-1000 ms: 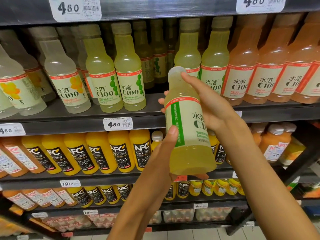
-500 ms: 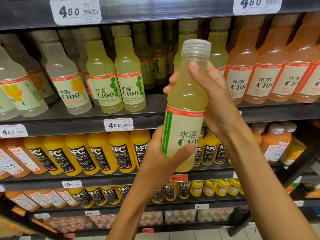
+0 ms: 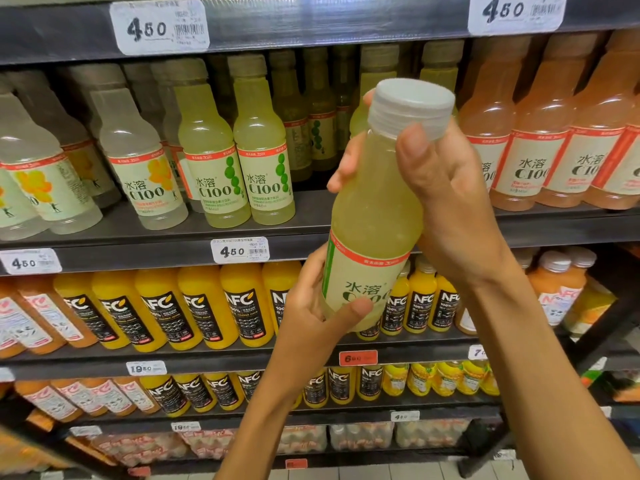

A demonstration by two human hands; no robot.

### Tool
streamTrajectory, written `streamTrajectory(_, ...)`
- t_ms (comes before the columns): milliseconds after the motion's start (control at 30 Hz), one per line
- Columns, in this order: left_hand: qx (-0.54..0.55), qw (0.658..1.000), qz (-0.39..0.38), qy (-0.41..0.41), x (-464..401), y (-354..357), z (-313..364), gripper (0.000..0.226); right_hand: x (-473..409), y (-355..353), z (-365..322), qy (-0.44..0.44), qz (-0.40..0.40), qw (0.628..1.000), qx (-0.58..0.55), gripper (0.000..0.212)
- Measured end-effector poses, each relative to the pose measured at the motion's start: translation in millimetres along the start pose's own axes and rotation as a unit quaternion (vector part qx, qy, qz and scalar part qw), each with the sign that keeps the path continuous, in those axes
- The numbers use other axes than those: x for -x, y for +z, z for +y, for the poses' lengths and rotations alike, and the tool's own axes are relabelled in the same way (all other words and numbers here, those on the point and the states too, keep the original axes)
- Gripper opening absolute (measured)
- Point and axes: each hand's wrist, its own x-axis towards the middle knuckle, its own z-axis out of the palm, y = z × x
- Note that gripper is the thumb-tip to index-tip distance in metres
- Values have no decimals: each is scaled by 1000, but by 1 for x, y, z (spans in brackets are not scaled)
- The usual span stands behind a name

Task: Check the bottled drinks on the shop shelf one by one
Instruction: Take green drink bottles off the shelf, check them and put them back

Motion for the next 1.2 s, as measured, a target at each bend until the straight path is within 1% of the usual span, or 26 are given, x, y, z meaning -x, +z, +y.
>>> streamTrajectory(67,12,1000,-1,0,0,0,-1,86,1,-2,0,-2,-16,1000,-11,61)
streamTrajectory(133,27,1000,-5,-4,2,-1,-1,86,0,-4,-1,3,-28,1000,-13,66)
streamTrajectory(200,28,999,-19,-10,4,-1,-2,79,-2,-5,-2,8,-37,999,-3,71)
streamTrajectory(233,22,999,-31,-15,4,-1,-2,74,-2,-5,-1,12,-39,999,-2,69)
streamTrajectory(300,12,998,-50,-28,7,0,-3,70,-3,-4,0,34,-27,999,-21,59)
streamTrajectory(400,24,998,-51,-37,7,2,-3,78,-2,-2,4,65,16,998,-12,34)
streamTrajectory(467,35,998,-44,-32,5,4,-1,83,-3,-2,7,79,52,995,11,25)
streamTrajectory(533,23,999,-33,-28,3,6,2,81,-6,-1,9,100,80,991,29,27)
streamTrajectory(633,3,999,-22,-45,4,8,4,83,-11,-6,9,139,86,986,23,35)
streamTrajectory(700,9,997,-26,-68,7,6,4,88,-15,-12,9,158,72,985,-5,42)
streamTrajectory(800,23,992,-52,-111,12,4,3,89,-17,-15,12,175,32,982,-68,49)
streamTrajectory(900,13,989,-56,-133,12,5,3,102,-15,-13,16,175,10,976,-127,47)
streamTrajectory(933,11,990,-52,-134,11,6,3,100,-14,-14,16,172,15,976,-131,44)
streamTrajectory(967,12,990,-44,-135,10,7,4,93,-14,-14,16,169,23,977,-130,42)
streamTrajectory(1033,1,992,-22,-124,8,6,5,74,-13,-15,15,160,46,979,-115,38)
streamTrajectory(1100,-28,995,-5,-92,5,6,6,63,-13,-15,14,151,80,982,-76,35)
streamTrajectory(1200,-43,998,-6,-46,4,12,8,51,-14,-13,13,160,120,979,-36,34)
